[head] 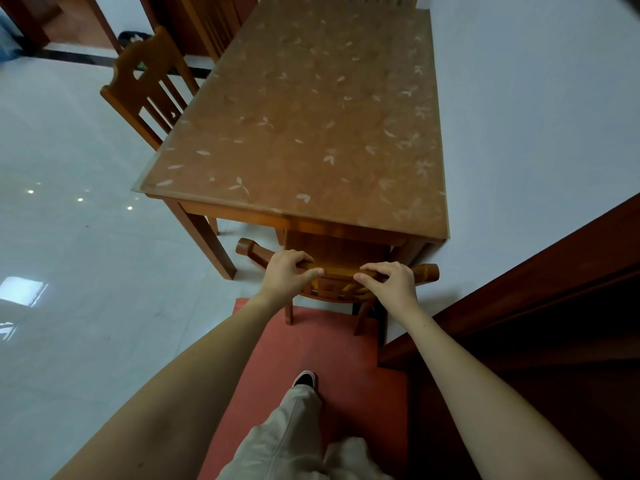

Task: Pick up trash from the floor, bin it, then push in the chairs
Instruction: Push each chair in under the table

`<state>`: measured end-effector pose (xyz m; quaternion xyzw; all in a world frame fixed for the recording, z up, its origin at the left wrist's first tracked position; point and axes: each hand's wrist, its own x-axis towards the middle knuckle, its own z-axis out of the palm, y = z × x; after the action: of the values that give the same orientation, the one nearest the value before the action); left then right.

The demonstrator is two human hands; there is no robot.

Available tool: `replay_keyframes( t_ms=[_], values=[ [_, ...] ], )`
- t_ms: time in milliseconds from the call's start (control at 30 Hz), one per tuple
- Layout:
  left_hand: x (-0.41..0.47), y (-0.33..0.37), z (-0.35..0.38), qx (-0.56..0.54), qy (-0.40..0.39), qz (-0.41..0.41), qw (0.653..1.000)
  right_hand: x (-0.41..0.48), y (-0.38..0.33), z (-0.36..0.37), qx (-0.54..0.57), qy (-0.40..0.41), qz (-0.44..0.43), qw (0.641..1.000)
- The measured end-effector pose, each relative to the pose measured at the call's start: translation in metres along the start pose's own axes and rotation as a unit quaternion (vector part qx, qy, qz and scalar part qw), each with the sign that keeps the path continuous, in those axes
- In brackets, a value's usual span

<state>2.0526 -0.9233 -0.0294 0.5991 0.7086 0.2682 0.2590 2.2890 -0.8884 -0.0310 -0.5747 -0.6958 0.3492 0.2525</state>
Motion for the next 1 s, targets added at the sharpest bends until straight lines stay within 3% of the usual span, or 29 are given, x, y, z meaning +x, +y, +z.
replay_keyframes(
  t_ms=[200, 333, 533, 667, 1000],
  values=[
    [-0.012, 0.017, -0.017, 0.059, -0.025, 0.013, 0.998, -0.01, -0.022, -0.012, -0.04, -0.044, -0.006, 0.998],
    [-0.036, 0.035, -0.045, 0.153, 0.044, 0.106, 0.982, -0.023, -0.047, -0.029, -0.123, -0.034, -0.121, 0.984],
    [-0.104, 0.056, -0.075, 0.234, 0.13, 0.155, 0.951, -0.061, -0.085, -0.042, -0.205, 0.031, -0.255, 0.944],
    [-0.161, 0.049, -0.073, 0.246, 0.148, 0.118, 0.951, -0.1, -0.101, -0.025, -0.203, 0.019, -0.295, 0.934],
    [-0.297, -0.018, -0.069, 0.197, 0.171, -0.067, 0.963, -0.169, -0.127, 0.074, -0.209, -0.15, -0.352, 0.9]
  ],
)
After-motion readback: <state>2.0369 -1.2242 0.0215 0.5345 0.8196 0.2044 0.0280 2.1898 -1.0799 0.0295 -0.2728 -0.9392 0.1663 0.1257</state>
